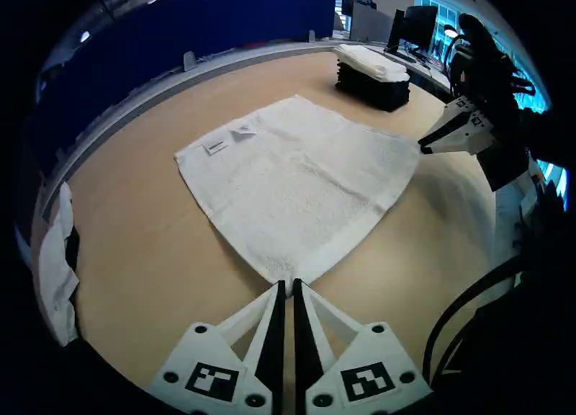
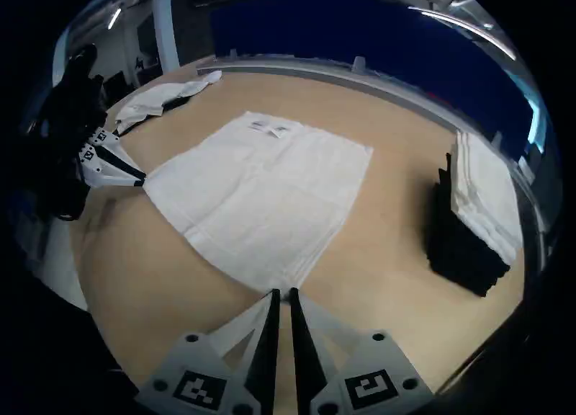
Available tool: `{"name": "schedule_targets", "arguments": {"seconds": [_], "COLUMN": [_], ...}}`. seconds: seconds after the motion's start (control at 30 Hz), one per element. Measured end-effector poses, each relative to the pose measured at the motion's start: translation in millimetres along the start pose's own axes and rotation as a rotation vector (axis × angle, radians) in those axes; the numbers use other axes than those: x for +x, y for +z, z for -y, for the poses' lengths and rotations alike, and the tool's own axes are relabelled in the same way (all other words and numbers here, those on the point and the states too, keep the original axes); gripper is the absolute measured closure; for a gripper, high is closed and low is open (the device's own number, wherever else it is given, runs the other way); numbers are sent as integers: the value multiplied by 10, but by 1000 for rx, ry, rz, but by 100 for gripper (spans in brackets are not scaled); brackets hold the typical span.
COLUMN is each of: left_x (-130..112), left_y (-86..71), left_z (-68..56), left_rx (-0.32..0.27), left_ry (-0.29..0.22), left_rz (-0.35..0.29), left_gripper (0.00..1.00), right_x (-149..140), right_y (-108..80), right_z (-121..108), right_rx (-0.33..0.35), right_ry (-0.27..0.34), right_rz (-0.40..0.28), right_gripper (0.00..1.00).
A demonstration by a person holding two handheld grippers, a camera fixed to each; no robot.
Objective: Fold towel
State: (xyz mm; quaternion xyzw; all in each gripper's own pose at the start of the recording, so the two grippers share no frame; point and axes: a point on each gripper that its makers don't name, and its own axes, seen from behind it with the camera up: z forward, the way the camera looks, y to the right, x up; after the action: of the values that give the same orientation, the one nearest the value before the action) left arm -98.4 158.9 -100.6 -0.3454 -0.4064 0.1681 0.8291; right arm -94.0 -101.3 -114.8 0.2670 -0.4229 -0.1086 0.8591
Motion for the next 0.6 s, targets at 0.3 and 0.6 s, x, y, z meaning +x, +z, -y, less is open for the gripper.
{"name": "schedule_targets", "arguments": {"seconds": [0.3,0.6], "left_x": [87,185], "left_y": [-228,-490], "left_z": [35,8], "left_rx": [8,10], "left_ry": [-35,-65], "left_rz": [-17,-34], "left_gripper": [93,93], "right_x": [191,366], "right_y": [-213,-469], "right_z": [67,175], "right_rx": [10,26], "right_ry": [6,19], "right_rz": [-18,-36], "right_gripper": [90,90]}}
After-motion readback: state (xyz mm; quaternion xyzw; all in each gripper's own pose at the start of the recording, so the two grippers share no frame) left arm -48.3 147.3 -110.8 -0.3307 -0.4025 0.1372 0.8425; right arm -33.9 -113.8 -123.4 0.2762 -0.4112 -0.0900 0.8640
